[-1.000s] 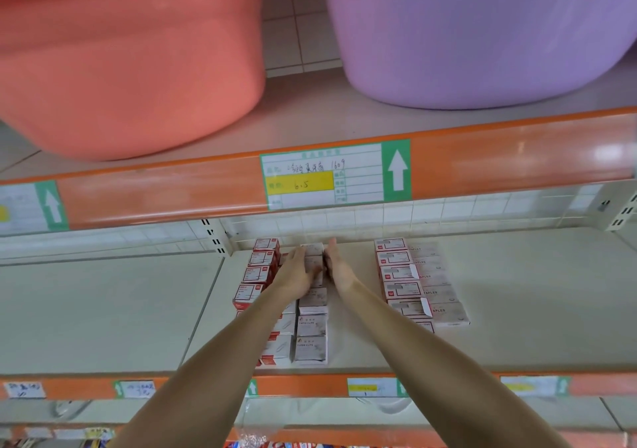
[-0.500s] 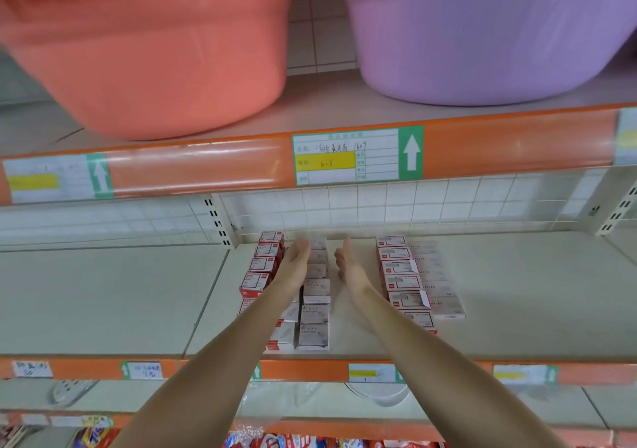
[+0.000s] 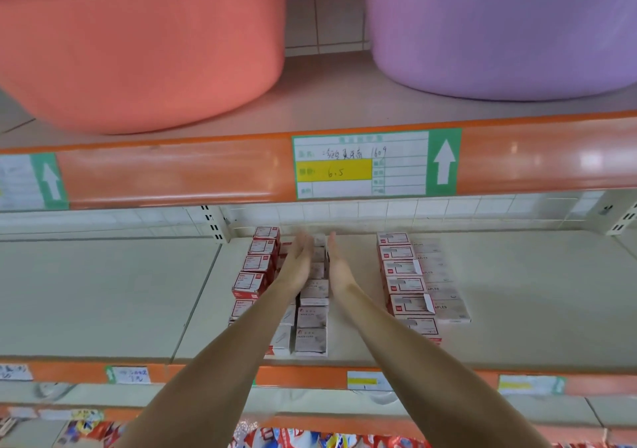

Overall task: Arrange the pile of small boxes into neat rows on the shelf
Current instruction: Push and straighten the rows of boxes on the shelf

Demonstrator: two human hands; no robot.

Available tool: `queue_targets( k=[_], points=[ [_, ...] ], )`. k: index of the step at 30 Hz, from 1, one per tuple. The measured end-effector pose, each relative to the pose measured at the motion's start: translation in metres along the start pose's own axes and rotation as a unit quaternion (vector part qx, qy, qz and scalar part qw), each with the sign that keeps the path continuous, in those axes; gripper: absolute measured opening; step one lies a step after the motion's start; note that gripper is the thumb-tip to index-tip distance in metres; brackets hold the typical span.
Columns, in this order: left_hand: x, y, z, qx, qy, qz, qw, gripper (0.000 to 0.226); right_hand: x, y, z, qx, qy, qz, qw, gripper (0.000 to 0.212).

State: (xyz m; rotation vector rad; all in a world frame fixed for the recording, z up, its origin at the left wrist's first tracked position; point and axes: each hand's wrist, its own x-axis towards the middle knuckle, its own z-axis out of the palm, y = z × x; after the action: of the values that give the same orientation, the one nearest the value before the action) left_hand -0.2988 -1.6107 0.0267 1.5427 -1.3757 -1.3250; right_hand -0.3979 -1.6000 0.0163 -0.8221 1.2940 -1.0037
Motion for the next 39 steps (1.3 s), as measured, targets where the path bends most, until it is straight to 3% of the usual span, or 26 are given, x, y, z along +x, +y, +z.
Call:
queue_targets(
  k=[3, 10, 15, 19, 22, 27, 31, 35, 39],
  points=[
    [-0.004, -0.001, 0.006, 0.025, 0.007, 0.026, 0.999, 0.063, -0.001, 0.011, 0.014, 0.008, 0.007, -0.023, 1.000, 0.072],
    [0.006, 0.013, -0.014, 0.150, 0.033, 0.083, 0.985, 0.058, -0.004, 0.009, 0.009, 0.003, -0.010, -0.049, 0.999, 0.071],
    [-0.002, 0.028, -0.054, 0.176, 0.066, 0.118, 0.975, 0.047, -0.007, 0.009, 0.012, -0.011, -0.008, -0.037, 0.999, 0.096],
    [-0.011, 0.022, -0.085, 0.263, 0.077, 0.086, 0.958, 0.050, -0.013, 0.004, 0.016, -0.029, 0.009, -0.032, 0.999, 0.073],
    [-0.015, 0.008, -0.095, 0.290, 0.078, 0.072, 0.951, 0.049, -0.015, 0.003, 0.020, -0.068, 0.016, -0.031, 0.997, 0.075],
    [-0.015, -0.006, -0.094, 0.227, 0.047, 0.046, 0.972, 0.050, -0.011, 0.006, 0.023, -0.078, -0.005, -0.031, 0.996, 0.086],
    [-0.017, -0.003, -0.096, 0.150, 0.033, 0.011, 0.988, 0.053, -0.012, 0.004, 0.016, -0.035, -0.023, -0.032, 0.999, 0.078],
    [-0.015, -0.003, -0.109, 0.059, 0.031, -0.043, 0.997, 0.073, -0.008, 0.002, 0.012, -0.006, -0.025, -0.020, 0.999, 0.107],
    [-0.005, -0.013, -0.112, -0.042, 0.019, -0.083, 0.995, 0.076, -0.002, 0.007, 0.010, -0.004, -0.034, -0.039, 0.999, 0.073]
  ],
)
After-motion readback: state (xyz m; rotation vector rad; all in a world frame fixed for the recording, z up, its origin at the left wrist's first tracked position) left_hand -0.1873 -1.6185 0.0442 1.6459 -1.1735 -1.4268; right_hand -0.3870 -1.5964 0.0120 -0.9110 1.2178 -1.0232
